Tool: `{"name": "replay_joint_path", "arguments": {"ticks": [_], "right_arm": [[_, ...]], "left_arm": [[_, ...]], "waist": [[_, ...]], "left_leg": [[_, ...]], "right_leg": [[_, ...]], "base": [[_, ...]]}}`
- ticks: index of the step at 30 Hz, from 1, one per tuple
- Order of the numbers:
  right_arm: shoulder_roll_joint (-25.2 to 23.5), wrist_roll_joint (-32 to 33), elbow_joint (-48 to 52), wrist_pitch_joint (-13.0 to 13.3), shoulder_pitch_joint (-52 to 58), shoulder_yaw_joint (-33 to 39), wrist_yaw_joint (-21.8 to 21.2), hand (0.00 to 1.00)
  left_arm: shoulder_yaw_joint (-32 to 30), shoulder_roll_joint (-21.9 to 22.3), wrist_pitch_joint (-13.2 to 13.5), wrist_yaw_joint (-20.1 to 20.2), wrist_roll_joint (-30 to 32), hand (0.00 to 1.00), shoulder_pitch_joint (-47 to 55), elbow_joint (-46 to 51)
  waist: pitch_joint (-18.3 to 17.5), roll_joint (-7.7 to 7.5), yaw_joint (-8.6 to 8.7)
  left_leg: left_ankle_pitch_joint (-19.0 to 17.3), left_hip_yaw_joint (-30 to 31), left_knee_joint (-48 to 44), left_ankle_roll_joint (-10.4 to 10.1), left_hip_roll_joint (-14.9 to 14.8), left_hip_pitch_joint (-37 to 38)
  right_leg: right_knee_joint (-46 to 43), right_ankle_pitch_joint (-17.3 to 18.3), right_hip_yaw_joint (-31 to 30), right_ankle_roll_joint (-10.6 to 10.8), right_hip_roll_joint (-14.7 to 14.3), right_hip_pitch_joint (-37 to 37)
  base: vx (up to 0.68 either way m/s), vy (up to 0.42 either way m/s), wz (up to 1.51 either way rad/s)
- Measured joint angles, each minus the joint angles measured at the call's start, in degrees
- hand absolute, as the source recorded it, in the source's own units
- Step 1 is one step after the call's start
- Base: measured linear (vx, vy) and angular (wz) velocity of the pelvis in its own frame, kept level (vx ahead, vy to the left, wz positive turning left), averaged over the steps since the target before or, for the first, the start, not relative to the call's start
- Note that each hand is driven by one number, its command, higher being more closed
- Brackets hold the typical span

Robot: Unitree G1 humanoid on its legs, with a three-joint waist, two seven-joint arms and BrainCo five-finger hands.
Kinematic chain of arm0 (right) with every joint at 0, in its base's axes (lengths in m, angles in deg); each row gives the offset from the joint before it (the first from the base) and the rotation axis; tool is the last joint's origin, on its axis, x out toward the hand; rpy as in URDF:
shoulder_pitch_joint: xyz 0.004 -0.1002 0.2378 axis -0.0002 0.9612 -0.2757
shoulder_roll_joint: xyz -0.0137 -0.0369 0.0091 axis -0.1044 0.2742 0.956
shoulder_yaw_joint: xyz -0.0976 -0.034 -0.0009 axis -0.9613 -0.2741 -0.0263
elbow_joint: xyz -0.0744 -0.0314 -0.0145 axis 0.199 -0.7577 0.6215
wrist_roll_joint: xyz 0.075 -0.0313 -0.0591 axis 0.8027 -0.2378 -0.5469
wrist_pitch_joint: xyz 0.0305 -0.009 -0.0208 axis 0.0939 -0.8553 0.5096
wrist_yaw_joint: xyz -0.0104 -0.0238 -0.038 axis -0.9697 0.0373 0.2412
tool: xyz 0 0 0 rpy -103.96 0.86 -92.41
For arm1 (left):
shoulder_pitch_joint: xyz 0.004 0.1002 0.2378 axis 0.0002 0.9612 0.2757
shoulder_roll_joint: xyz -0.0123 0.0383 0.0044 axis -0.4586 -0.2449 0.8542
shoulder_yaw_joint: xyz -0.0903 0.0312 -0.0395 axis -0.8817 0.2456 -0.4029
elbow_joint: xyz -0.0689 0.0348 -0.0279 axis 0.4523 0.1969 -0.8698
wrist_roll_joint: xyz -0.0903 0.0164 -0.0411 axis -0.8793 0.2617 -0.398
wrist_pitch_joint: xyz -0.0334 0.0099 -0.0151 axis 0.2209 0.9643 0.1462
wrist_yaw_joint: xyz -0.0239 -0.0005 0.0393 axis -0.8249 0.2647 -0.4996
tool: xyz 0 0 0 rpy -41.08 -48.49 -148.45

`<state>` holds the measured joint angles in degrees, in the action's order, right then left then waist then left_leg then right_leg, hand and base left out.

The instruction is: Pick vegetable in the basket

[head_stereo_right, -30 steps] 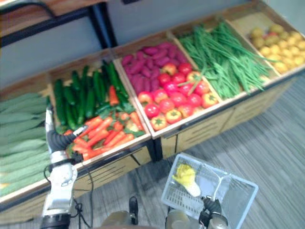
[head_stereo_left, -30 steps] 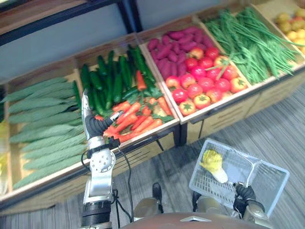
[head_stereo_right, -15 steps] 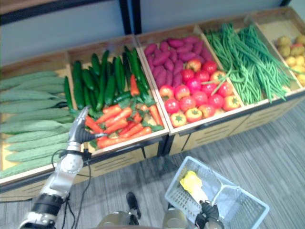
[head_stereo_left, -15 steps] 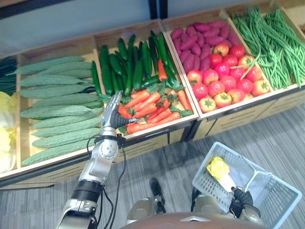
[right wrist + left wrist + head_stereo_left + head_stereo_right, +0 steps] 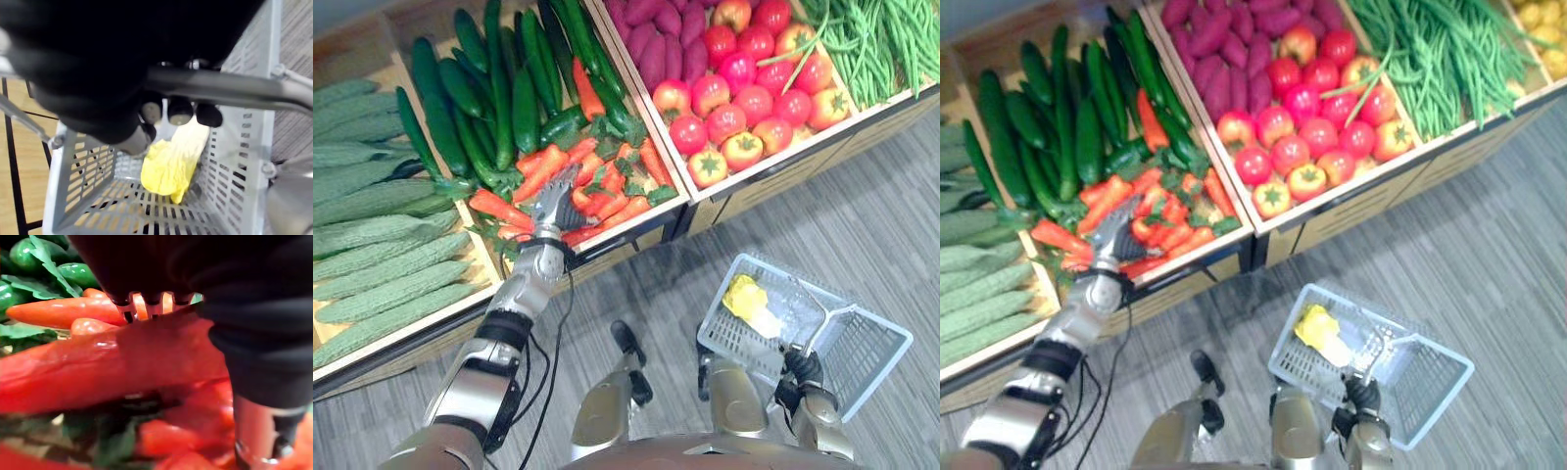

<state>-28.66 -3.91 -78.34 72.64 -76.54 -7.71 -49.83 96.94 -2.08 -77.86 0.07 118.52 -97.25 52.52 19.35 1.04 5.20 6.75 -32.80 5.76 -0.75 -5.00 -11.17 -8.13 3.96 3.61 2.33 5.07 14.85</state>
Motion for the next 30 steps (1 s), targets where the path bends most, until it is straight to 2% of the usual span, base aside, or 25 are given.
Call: {"name": "replay_joint_path", "arguments": {"ticks": [7, 12, 14, 19, 21, 25, 27, 30], "right_arm": [[0.1, 1.1, 1.7, 0.0, -0.4, -0.9, 0.6, 1.0], [0.0, 1.2, 2.1, -0.1, 0.7, -0.9, 0.6, 1.0], [0.0, 1.2, 2.2, 0.0, 2.1, -0.9, 0.6, 1.0], [0.0, 1.2, 1.2, 0.0, 3.6, 0.5, 0.4, 1.0], [0.2, 1.3, -0.2, -0.1, 3.7, 2.3, 0.2, 1.0], [0.1, 1.8, -1.5, -1.1, 3.9, 4.1, -0.3, 1.0], [0.0, 2.0, -1.1, -1.8, 4.6, 4.7, -0.7, 1.0], [-1.2, 3.0, 2.4, -2.1, 6.4, 6.5, -0.7, 1.0]], "left_arm": [[-0.4, 0.7, -0.9, 0.1, 2.2, 1.0, -4.6, -2.0], [0.1, 2.3, -3.6, 0.8, 2.3, 1.0, -4.2, -0.1], [0.4, 2.2, -4.1, 1.2, 4.3, 1.0, -2.2, 5.4], [-0.4, 0.9, -4.1, 0.0, 4.6, 1.0, -0.5, 17.6], [-1.8, -0.4, -4.1, -0.3, 5.9, 1.0, 1.5, 23.1], [-3.5, -0.5, -4.1, -0.8, 6.6, 1.0, 5.2, 29.8], [-1.9, -0.3, -3.4, -0.8, 6.7, 1.0, 7.1, 33.7], [1.6, 0.3, -1.3, -0.5, 6.6, 1.0, 9.2, 36.6]], "waist": [[0.9, -0.06, -0.11], [0.9, 0.09, -0.24], [0.8, 0.24, -0.73], [0.3, 1.01, -1.49], [-1.0, 1.79, -1.58], [-3.1, 2.12, -1.52], [-4.9, 2.17, -1.32], [-5.3, 2.26, -0.65]], "left_leg": [[-0.6, -1.3, 0.2, -0.4, -0.1, -0.2], [-0.2, -1.1, -0.2, -0.4, -0.2, 1.6], [-0.2, -0.8, -0.2, -0.4, -0.2, 3.6], [-0.2, 1.9, -0.1, -0.5, 0.2, 6.3], [-0.3, 2.2, -0.1, -0.5, 0.3, 6.9], [-0.4, 2.0, 0.2, -0.6, 0.3, 8.3], [-0.4, 1.8, 0.2, -0.7, 0.3, 8.3], [-0.7, 1.3, 0.2, -0.4, 0.2, 9.3]], "right_leg": [[0.0, -0.2, -0.9, 0.1, 0.0, 0.7], [0.1, -0.1, 0.6, 0.0, 0.1, -1.8], [0.1, 0.3, 1.8, 0.0, 0.1, -4.3], [0.1, 1.6, 4.1, -0.2, 0.5, -8.4], [0.1, 1.7, 4.5, -0.2, 0.6, -9.1], [0.6, 1.7, 4.1, -0.1, 0.5, -10.5], [1.2, 1.6, 3.6, -0.1, 0.5, -10.6], [1.2, 1.4, 3.2, 0.1, 0.3, -11.4]], "base": [[0.05, 0.006, -0.08], [0.09, -0.001, 0.12], [0.08, -0.008, 0.17], [0.04, -0.005, 0.27], [0.01, 0.012, 0.1], [-0.01, 0.014, -0.06], [-0.02, 0.018, -0.06], [-0.01, 0.015, -0.1]]}}
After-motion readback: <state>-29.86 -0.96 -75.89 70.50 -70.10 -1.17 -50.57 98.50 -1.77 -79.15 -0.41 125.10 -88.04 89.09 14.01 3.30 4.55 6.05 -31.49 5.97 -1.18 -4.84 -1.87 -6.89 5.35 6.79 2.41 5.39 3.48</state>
